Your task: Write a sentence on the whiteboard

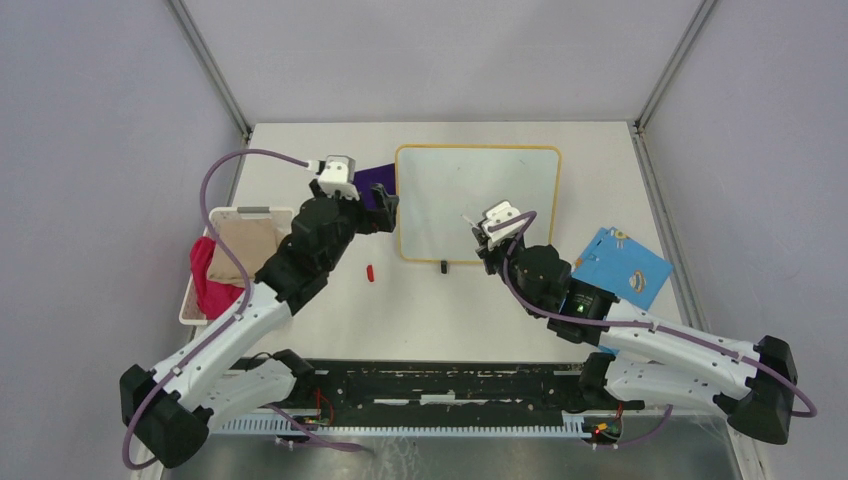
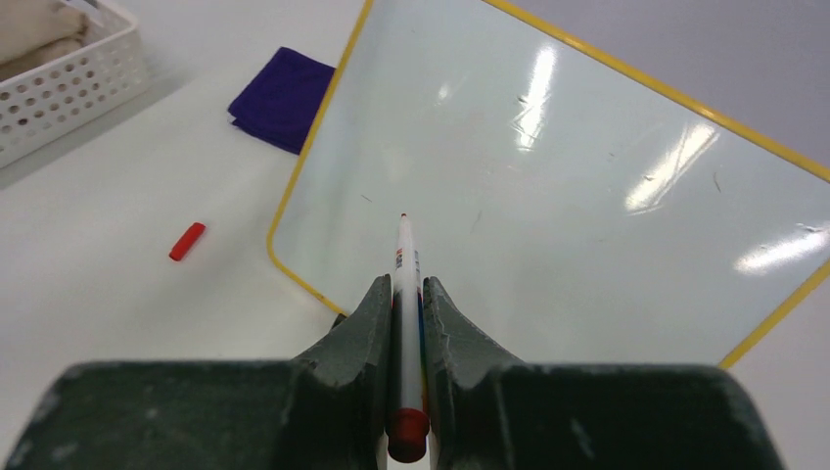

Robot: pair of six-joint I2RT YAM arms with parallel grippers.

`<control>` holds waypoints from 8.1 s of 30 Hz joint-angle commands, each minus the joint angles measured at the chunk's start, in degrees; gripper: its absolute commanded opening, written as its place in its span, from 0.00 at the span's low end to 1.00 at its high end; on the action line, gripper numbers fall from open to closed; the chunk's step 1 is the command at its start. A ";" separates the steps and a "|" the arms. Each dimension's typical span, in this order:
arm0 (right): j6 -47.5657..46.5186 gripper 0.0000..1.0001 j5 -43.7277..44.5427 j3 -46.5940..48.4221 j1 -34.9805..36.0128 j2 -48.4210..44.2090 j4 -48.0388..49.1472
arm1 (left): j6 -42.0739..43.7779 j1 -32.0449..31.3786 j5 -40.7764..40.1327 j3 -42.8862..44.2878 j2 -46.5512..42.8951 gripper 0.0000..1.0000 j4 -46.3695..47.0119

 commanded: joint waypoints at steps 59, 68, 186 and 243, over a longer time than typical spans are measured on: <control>-5.99 0.00 12.27 -6.41 9.36 -8.91 6.81 | -14.03 21.44 47.72 -5.30 27.00 1.00 36.31; -5.55 0.00 12.43 -6.17 9.37 -9.61 5.94 | -16.73 21.65 57.29 0.69 37.08 1.00 36.39; -1.24 0.00 10.43 -0.37 9.37 -2.51 1.89 | -22.87 21.34 70.76 -5.36 56.92 0.66 72.99; 5.63 0.00 -0.51 12.47 -1.61 15.80 8.70 | -24.87 19.94 69.72 -7.30 56.49 0.60 77.58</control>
